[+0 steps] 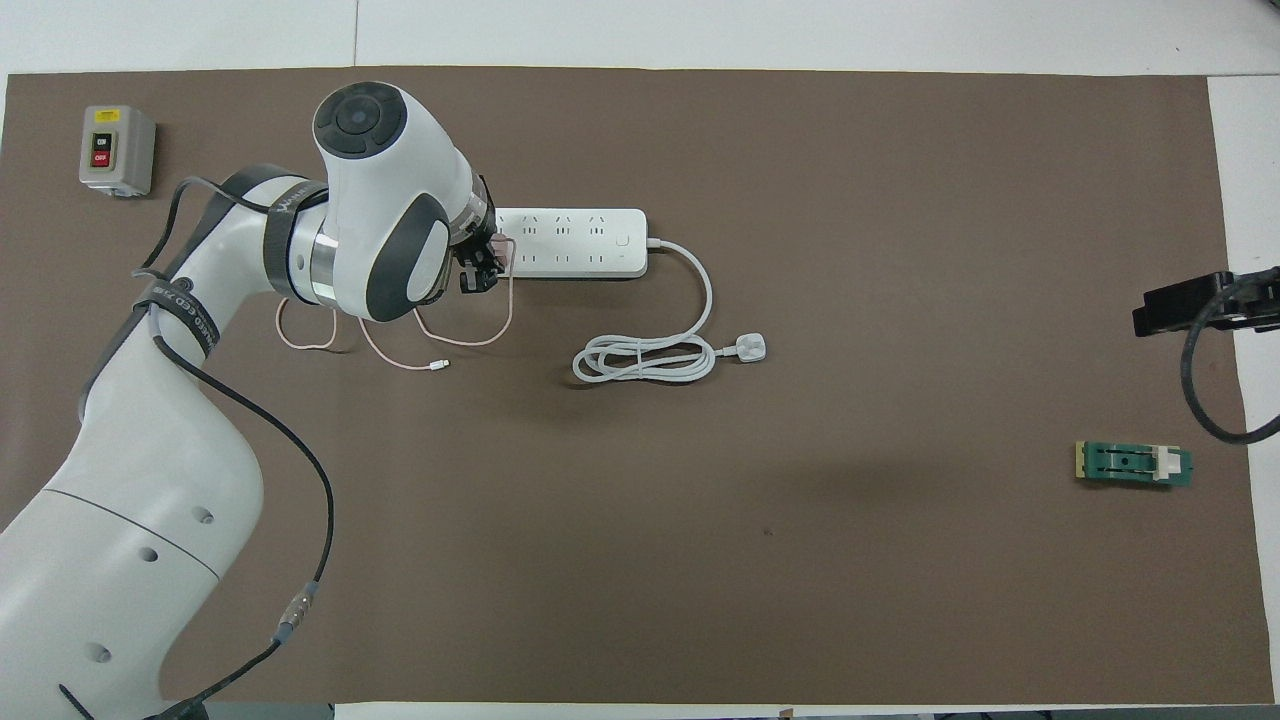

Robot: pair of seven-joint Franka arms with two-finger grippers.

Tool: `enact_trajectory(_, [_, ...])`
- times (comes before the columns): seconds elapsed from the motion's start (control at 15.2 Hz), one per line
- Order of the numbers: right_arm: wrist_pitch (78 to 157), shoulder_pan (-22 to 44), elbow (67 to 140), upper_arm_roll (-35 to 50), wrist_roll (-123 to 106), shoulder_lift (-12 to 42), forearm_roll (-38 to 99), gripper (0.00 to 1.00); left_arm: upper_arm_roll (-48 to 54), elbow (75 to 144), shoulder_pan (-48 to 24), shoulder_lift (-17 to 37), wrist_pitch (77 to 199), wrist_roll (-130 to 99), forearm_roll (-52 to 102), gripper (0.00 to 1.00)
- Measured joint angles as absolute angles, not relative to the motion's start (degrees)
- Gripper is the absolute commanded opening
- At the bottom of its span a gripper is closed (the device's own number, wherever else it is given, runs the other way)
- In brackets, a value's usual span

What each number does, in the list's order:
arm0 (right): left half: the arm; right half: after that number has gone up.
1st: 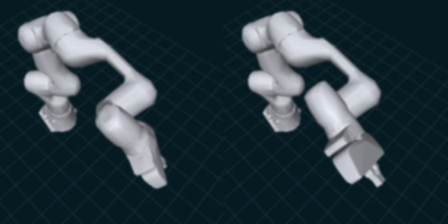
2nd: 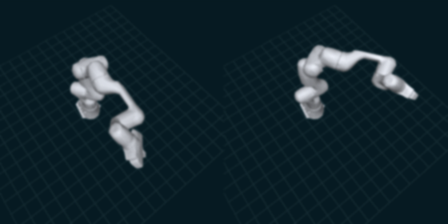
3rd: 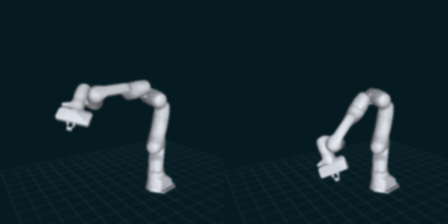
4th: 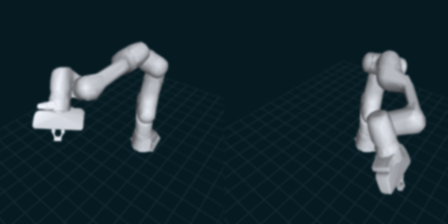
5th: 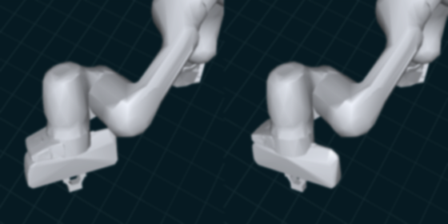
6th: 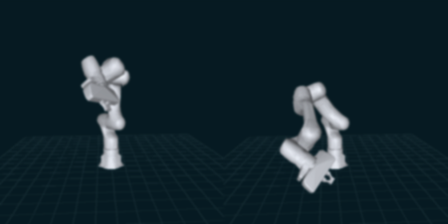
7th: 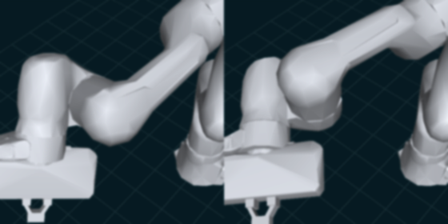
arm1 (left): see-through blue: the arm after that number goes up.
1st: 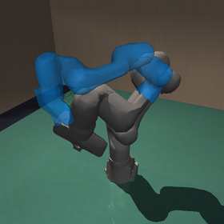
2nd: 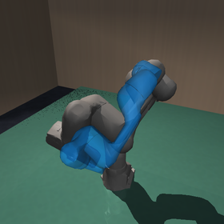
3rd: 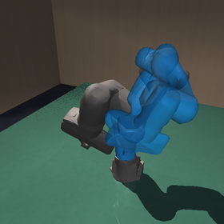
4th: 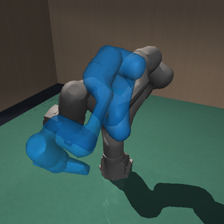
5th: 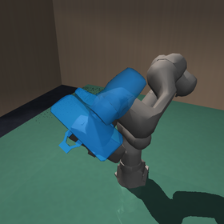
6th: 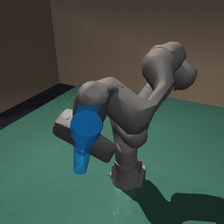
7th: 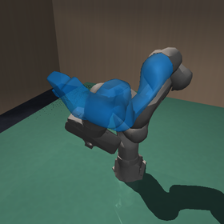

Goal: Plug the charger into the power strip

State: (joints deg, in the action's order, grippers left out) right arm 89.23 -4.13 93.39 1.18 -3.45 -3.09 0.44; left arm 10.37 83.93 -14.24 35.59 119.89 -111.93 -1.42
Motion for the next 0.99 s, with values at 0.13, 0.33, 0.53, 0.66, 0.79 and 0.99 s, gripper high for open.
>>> enact_trajectory(0.13, [89.23, -4.13, 93.39, 1.18, -3.45, -3.09, 0.44, 1.0, 10.41, 83.93, -14.2, 35.59, 119.88, -111.91, -1.41, 0.0])
enact_trajectory(0.33, [89.23, -4.13, 93.39, 1.18, -3.45, -3.09, 0.44, 1.0, 10.47, 83.9, -14.15, 35.6, 119.86, -111.88, -1.37, 0.25])
enact_trajectory(0.53, [89.23, -4.13, 93.39, 1.18, -3.45, -3.09, 0.44, 1.0, 10.39, 83.79, -14.04, 35.71, 119.81, -111.79, -1.45, 0.48])
enact_trajectory(0.66, [89.23, -4.13, 93.39, 1.18, -3.45, -3.09, 0.44, 1.0, 10.07, 83.49, -13.85, 36.0, 119.88, -111.53, -1.88, 0.55])
enact_trajectory(0.79, [89.23, -4.13, 93.39, 1.18, -3.45, -3.09, 0.44, 1.0, 9.61, 82.66, -13.16, 36.7, 119.67, -111.16, -2.09, 0.56])
enact_trajectory(0.99, [89.23, -4.13, 93.39, 1.18, -3.45, -3.09, 0.44, 1.0, 9.66, 82.55, -12.67, 36.8, 119.51, -110.9, -2.1, 0.55])
